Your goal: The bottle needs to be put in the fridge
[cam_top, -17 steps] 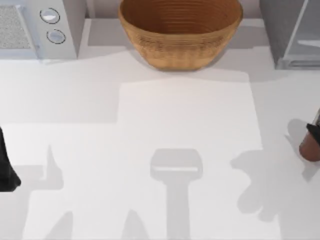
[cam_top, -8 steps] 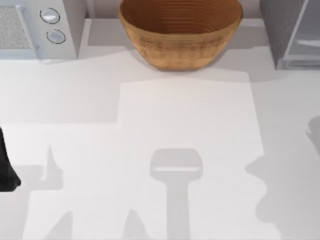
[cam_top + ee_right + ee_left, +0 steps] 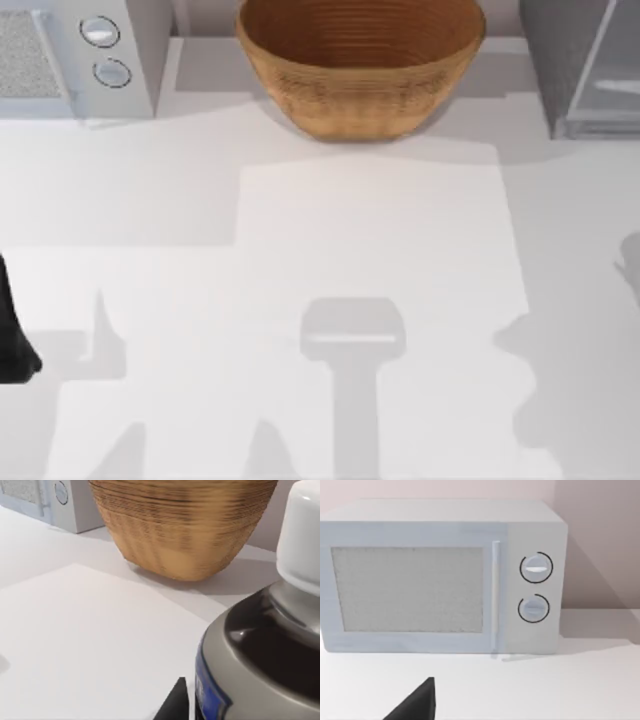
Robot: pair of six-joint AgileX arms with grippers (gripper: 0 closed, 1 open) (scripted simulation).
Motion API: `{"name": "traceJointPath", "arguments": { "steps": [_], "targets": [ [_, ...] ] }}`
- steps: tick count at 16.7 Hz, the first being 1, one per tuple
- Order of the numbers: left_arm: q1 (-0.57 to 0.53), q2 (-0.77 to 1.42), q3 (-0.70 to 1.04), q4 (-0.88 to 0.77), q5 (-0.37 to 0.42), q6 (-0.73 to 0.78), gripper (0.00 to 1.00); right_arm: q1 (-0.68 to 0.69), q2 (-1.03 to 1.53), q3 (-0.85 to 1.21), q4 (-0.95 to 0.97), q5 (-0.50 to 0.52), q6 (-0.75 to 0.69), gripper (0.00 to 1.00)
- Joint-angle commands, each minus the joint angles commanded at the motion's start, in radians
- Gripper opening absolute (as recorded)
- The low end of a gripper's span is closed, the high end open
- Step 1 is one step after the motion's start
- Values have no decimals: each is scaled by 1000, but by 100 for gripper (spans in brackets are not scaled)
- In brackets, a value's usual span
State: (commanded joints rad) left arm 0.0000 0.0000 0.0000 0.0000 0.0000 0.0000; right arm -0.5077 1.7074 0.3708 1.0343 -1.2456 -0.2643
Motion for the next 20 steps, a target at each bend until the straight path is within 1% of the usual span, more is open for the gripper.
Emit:
{"name": "traceJointPath", "arguments": {
  "steps": [2,5,9,12,16,20],
  "targets": [
    [0,0,0,0,0,0,100,-3,-52,-34,-39,40,15,1],
    [0,0,0,0,0,0,100,10,-195,-108,-142,142,39,1],
    [0,0,0,0,0,0,100,82,-505,-204,-293,313,64,1],
    [0,0,0,0,0,0,100,163,-818,-251,-428,490,91,1],
    [0,0,0,0,0,0,100,286,-1239,-289,-638,786,150,1],
    [0,0,0,0,0,0,100,410,-1540,-329,-868,1066,216,1]
  ]
}}
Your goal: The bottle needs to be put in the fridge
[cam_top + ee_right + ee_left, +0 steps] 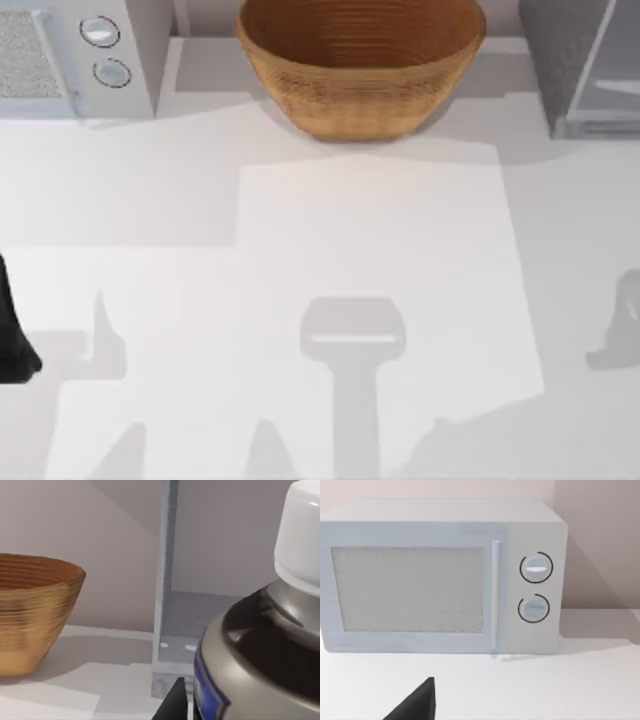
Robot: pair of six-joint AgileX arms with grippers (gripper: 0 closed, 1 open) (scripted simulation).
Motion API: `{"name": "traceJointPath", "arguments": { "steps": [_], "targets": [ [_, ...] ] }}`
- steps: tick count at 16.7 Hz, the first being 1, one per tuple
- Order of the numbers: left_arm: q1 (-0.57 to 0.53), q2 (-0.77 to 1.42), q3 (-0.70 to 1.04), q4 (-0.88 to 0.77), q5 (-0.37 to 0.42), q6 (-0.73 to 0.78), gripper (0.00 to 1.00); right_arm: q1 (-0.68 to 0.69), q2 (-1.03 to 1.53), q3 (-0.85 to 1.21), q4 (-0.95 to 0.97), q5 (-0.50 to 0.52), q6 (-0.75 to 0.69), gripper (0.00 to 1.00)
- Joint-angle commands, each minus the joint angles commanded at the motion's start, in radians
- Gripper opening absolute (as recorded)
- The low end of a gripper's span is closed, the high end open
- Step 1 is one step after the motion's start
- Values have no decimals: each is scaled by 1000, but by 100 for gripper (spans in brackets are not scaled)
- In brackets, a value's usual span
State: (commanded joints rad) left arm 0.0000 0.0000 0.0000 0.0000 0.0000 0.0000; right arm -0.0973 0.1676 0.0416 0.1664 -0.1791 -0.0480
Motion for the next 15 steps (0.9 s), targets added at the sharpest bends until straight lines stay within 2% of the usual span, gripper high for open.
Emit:
{"name": "traceJointPath", "arguments": {
  "steps": [3,5,12,15],
  "targets": [
    [0,0,0,0,0,0,100,71,-126,-29,-125,135,35,1],
    [0,0,0,0,0,0,100,95,-164,-40,-162,175,47,1],
    [0,0,0,0,0,0,100,92,-153,-34,-158,176,49,1],
    [0,0,0,0,0,0,100,72,-59,18,-97,166,49,1]
  ]
}}
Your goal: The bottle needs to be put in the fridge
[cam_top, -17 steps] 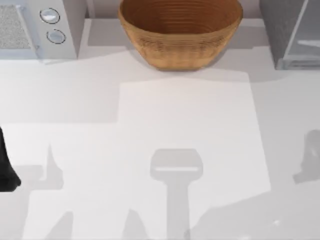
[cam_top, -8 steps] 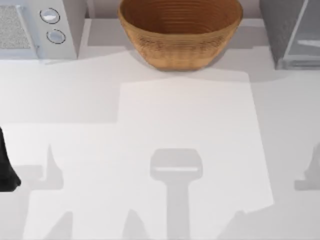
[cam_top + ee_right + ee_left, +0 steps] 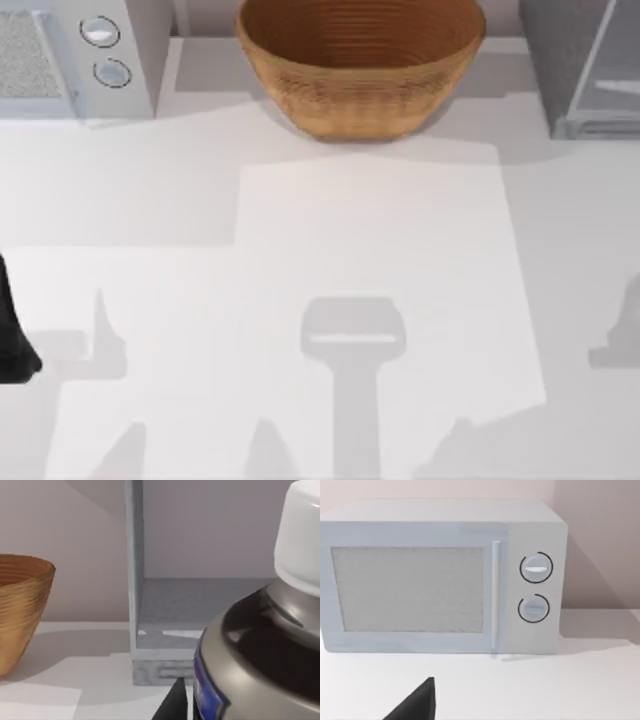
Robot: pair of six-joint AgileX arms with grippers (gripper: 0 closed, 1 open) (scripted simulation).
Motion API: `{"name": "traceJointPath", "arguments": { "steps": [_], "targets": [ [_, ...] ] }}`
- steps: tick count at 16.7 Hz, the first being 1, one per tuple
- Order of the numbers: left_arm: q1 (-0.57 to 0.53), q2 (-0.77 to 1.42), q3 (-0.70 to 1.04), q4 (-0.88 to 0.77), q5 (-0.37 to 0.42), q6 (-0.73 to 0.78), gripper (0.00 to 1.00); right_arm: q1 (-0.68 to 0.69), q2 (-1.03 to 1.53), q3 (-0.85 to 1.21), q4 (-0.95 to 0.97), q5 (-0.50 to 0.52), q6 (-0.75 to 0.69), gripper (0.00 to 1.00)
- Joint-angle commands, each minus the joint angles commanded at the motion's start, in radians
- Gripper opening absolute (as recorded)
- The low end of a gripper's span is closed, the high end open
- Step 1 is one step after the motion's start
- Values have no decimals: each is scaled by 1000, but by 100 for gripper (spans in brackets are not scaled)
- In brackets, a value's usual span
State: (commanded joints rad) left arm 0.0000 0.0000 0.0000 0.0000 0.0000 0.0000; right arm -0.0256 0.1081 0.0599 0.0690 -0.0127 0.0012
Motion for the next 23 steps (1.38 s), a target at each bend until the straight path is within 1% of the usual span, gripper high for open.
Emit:
{"name": "traceJointPath", "arguments": {
  "steps": [2,5,17,20,23],
  "targets": [
    [0,0,0,0,0,0,100,-20,116,61,70,-14,1,1],
    [0,0,0,0,0,0,100,-53,359,182,209,-45,3,1],
    [0,0,0,0,0,0,100,-201,1609,744,854,-199,15,1],
    [0,0,0,0,0,0,100,-230,1833,843,968,-223,15,1],
    [0,0,0,0,0,0,100,-249,1965,906,1040,-238,14,1]
  ]
}}
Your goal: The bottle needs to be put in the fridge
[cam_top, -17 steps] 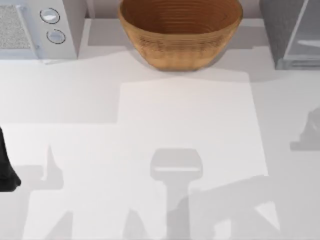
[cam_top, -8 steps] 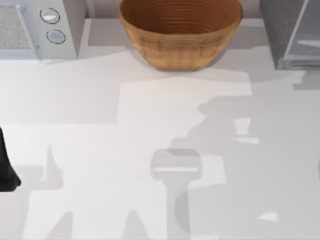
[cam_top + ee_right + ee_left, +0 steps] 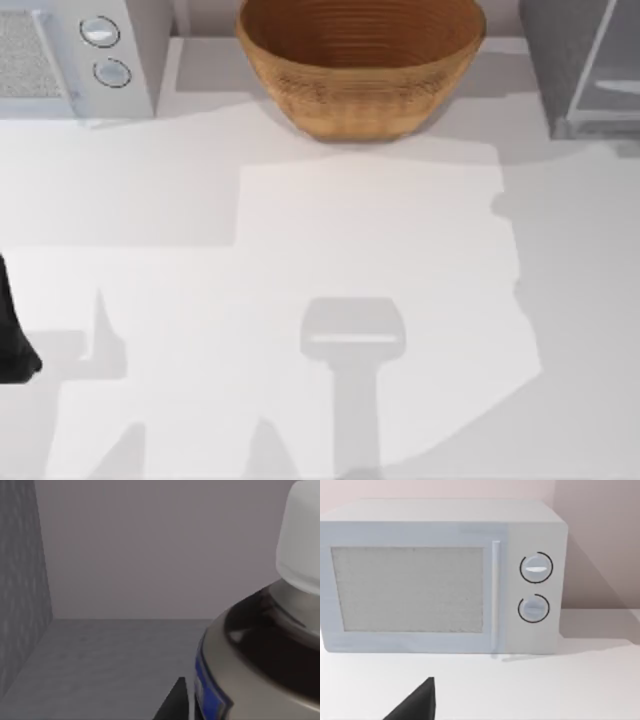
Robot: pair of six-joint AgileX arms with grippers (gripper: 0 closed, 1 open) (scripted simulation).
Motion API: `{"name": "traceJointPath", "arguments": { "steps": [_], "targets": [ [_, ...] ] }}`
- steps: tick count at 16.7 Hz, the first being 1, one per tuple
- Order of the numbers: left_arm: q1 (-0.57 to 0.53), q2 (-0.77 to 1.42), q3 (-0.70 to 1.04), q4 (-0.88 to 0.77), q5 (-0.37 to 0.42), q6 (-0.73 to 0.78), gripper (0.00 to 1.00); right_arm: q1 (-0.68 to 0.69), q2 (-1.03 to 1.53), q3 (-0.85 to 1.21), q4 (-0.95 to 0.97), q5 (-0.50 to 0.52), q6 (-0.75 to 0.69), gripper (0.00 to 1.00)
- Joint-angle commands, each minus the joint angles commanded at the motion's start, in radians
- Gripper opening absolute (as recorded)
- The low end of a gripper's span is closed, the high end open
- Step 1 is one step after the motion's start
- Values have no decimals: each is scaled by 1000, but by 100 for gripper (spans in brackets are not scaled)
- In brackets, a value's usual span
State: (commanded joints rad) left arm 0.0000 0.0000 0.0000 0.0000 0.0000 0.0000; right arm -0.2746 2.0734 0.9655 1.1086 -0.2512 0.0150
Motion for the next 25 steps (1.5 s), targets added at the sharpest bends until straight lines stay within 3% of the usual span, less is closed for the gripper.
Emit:
{"name": "traceJointPath", "arguments": {
  "steps": [9,18,25],
  "targets": [
    [0,0,0,0,0,0,100,3,51,28,5,-1,1,1],
    [0,0,0,0,0,0,100,37,254,459,-177,37,-1,1],
    [0,0,0,0,0,0,100,49,302,520,-225,49,-1,1]
  ]
}}
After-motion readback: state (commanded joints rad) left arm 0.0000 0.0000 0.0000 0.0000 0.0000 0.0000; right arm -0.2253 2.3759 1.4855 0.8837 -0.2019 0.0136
